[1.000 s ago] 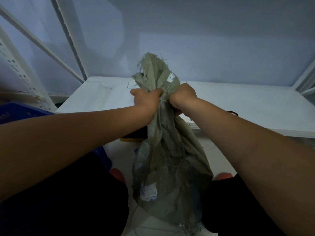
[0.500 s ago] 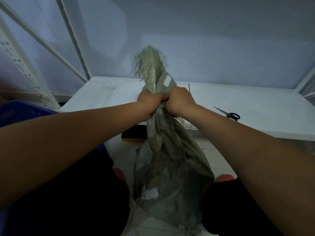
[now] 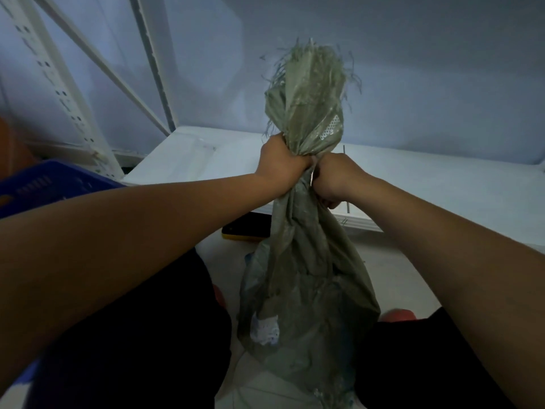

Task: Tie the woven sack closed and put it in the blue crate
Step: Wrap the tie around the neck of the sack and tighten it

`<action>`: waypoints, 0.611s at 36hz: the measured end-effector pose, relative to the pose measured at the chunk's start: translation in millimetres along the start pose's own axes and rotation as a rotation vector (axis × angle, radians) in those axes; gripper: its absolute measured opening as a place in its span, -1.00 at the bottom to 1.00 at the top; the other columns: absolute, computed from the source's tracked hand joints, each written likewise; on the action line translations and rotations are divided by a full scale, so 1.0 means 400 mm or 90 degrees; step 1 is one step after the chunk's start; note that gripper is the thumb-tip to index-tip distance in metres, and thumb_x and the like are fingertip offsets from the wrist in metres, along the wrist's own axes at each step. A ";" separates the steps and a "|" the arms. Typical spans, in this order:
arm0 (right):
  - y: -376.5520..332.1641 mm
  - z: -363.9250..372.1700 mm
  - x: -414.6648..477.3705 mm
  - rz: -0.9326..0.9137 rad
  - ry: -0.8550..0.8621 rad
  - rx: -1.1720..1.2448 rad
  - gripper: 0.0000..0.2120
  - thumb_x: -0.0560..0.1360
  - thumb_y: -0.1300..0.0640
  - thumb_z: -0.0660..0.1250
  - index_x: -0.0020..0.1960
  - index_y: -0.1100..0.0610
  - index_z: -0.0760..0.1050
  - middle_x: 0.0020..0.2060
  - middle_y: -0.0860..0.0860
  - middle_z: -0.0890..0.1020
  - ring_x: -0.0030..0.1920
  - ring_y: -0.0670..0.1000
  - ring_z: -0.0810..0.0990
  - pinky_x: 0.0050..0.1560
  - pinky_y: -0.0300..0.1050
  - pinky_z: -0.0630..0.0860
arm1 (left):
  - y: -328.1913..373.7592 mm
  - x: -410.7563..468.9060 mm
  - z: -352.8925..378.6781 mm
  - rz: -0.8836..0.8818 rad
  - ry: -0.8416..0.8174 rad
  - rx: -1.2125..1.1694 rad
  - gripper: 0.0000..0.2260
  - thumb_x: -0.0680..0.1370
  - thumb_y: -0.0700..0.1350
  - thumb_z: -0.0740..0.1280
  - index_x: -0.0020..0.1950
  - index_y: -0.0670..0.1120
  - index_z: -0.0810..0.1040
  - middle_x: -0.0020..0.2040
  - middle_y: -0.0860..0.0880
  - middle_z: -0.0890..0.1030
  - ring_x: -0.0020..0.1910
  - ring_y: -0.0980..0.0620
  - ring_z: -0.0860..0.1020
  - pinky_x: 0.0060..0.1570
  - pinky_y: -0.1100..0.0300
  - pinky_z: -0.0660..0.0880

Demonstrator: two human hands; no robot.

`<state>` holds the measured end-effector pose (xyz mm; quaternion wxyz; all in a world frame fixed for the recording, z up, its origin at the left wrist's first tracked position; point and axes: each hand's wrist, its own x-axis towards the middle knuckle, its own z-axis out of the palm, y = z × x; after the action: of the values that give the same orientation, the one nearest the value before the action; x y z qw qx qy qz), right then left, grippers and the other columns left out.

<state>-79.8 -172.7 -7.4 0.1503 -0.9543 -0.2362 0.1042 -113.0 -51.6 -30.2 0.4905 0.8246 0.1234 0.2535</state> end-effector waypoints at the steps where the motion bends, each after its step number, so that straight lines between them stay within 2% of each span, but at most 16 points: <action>1: 0.000 0.001 0.000 -0.004 0.004 -0.006 -0.83 0.50 0.32 0.20 -0.22 0.22 0.52 -0.26 0.21 0.69 -0.34 0.17 0.73 -0.15 0.06 0.72 | -0.003 0.002 -0.003 0.008 -0.006 0.010 -0.76 0.41 -0.18 0.52 0.05 -0.16 0.66 0.00 -0.07 0.70 -0.03 0.06 0.63 -0.08 0.33 0.53; 3: 0.001 0.001 -0.001 -0.008 0.012 -0.017 -0.82 0.49 0.33 0.21 -0.23 0.23 0.54 -0.31 0.19 0.68 -0.38 0.15 0.72 -0.15 0.04 0.72 | -0.012 0.005 -0.010 0.030 -0.012 0.038 -0.79 0.42 -0.15 0.51 0.03 -0.15 0.66 -0.03 -0.05 0.69 -0.06 0.10 0.61 -0.22 0.47 0.45; 4: 0.000 0.000 -0.002 -0.011 0.020 -0.021 -0.81 0.48 0.33 0.21 -0.24 0.24 0.55 -0.34 0.17 0.67 -0.40 0.13 0.70 -0.16 0.03 0.71 | -0.016 0.007 -0.012 0.042 -0.012 0.051 -0.80 0.42 -0.14 0.51 0.02 -0.14 0.66 -0.03 -0.04 0.70 -0.06 0.11 0.61 -0.23 0.46 0.45; 7: 0.004 -0.001 -0.003 -0.015 0.034 -0.018 -0.83 0.48 0.33 0.22 -0.19 0.25 0.58 -0.34 0.16 0.65 -0.41 0.12 0.68 -0.18 0.05 0.71 | -0.025 0.012 -0.019 0.075 -0.015 0.079 -0.80 0.44 -0.08 0.50 0.01 -0.13 0.68 -0.02 -0.04 0.71 -0.03 0.09 0.63 -0.12 0.32 0.47; 10: 0.005 -0.001 0.000 -0.003 0.026 0.033 -0.83 0.48 0.30 0.20 -0.15 0.26 0.57 -0.28 0.17 0.66 -0.39 0.12 0.68 -0.24 0.00 0.70 | -0.025 0.013 -0.025 0.090 -0.031 0.090 -0.76 0.47 -0.04 0.50 0.06 -0.13 0.68 0.02 -0.05 0.71 -0.03 0.15 0.60 -0.07 0.32 0.49; 12: 0.005 0.000 0.006 0.012 0.019 0.106 -0.86 0.52 0.27 0.19 -0.11 0.24 0.51 -0.16 0.17 0.64 -0.25 0.17 0.69 -0.27 -0.03 0.65 | -0.020 0.010 -0.029 0.096 -0.034 0.083 -0.72 0.48 -0.03 0.49 0.13 -0.13 0.67 0.08 -0.03 0.69 0.01 0.19 0.57 -0.08 0.44 0.45; 14: 0.009 0.003 0.018 0.023 0.010 0.185 -0.86 0.57 0.27 0.15 -0.08 0.22 0.48 -0.01 0.22 0.61 -0.02 0.24 0.66 -0.16 0.00 0.60 | -0.014 0.010 -0.031 0.090 -0.033 0.066 -0.68 0.50 -0.03 0.49 0.20 -0.13 0.64 0.12 0.01 0.67 0.05 0.21 0.54 -0.11 0.56 0.38; 15: 0.013 0.006 0.024 0.027 0.000 0.223 -0.83 0.58 0.28 0.13 -0.05 0.23 0.50 0.02 0.24 0.60 0.01 0.25 0.64 -0.09 0.04 0.59 | -0.012 0.010 -0.031 0.089 -0.028 0.062 -0.66 0.50 -0.03 0.49 0.22 -0.13 0.64 0.15 -0.01 0.66 0.07 0.21 0.54 -0.08 0.54 0.38; 17: 0.023 0.013 0.030 0.047 -0.035 0.294 -0.77 0.58 0.27 0.09 0.02 0.24 0.53 -0.02 0.24 0.61 -0.11 0.19 0.60 -0.12 0.03 0.55 | -0.007 0.012 -0.033 0.088 -0.025 0.059 -0.64 0.50 -0.03 0.48 0.26 -0.12 0.62 0.21 -0.06 0.66 0.16 0.12 0.57 0.03 0.45 0.39; 19: 0.028 0.016 0.024 0.060 -0.066 0.356 -0.75 0.61 0.23 0.07 -0.06 0.17 0.51 -0.17 0.16 0.59 -0.24 0.11 0.52 -0.18 -0.05 0.50 | -0.010 0.016 -0.034 0.065 -0.035 0.056 -0.61 0.49 -0.01 0.48 0.28 -0.10 0.61 0.23 -0.06 0.65 0.20 0.06 0.58 0.10 0.37 0.42; 22: 0.033 0.012 0.019 0.067 -0.086 0.430 -0.72 0.64 0.16 0.07 -0.08 0.11 0.54 -0.21 0.08 0.63 -0.22 0.09 0.56 -0.11 -0.03 0.52 | -0.026 0.025 -0.038 -0.011 -0.079 0.022 -0.52 0.44 0.09 0.50 0.31 -0.05 0.60 0.23 0.00 0.65 0.19 0.07 0.60 0.18 0.24 0.49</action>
<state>-69.0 -178.8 -17.2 0.4361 -0.8526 -0.1483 0.2470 -112.2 -30.7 -30.2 0.4852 0.8458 0.1042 0.1957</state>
